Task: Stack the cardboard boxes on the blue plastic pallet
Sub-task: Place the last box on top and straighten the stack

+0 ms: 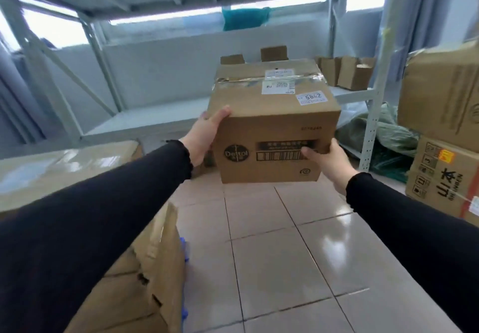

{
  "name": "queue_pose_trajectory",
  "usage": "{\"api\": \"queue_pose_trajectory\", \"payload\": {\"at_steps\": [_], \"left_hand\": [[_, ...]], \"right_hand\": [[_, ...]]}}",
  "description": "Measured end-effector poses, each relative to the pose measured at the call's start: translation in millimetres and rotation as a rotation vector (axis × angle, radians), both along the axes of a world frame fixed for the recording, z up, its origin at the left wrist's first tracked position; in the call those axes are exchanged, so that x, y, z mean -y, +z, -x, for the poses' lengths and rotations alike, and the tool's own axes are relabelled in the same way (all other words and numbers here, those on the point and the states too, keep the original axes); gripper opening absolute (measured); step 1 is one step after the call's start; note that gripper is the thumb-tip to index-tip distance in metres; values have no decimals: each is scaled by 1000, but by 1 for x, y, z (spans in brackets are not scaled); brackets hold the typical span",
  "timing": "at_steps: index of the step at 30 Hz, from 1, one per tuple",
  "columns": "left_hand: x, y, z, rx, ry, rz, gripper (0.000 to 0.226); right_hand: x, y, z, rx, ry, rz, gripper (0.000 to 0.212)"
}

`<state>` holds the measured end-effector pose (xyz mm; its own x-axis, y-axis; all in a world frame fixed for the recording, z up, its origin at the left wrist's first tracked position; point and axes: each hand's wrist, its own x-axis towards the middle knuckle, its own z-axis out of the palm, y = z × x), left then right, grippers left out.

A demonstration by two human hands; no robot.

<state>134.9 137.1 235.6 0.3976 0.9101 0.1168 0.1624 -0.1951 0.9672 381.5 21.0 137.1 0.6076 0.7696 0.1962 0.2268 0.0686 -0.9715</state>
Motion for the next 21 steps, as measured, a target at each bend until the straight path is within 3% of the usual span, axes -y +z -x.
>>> {"api": "queue_pose_trajectory", "payload": {"at_steps": [6, 11, 17, 21], "left_hand": [[21, 154, 76, -27, 90, -178, 35], [30, 228, 176, -46, 293, -324, 33], [30, 256, 327, -160, 476, -335, 47], [32, 239, 399, -204, 563, -266, 48]], "right_hand": [[0, 150, 70, 165, -8, -112, 42], [-12, 211, 166, 223, 78, -174, 34], [-29, 227, 291, 187, 323, -179, 29], [-42, 211, 349, 225, 407, -136, 44]]}}
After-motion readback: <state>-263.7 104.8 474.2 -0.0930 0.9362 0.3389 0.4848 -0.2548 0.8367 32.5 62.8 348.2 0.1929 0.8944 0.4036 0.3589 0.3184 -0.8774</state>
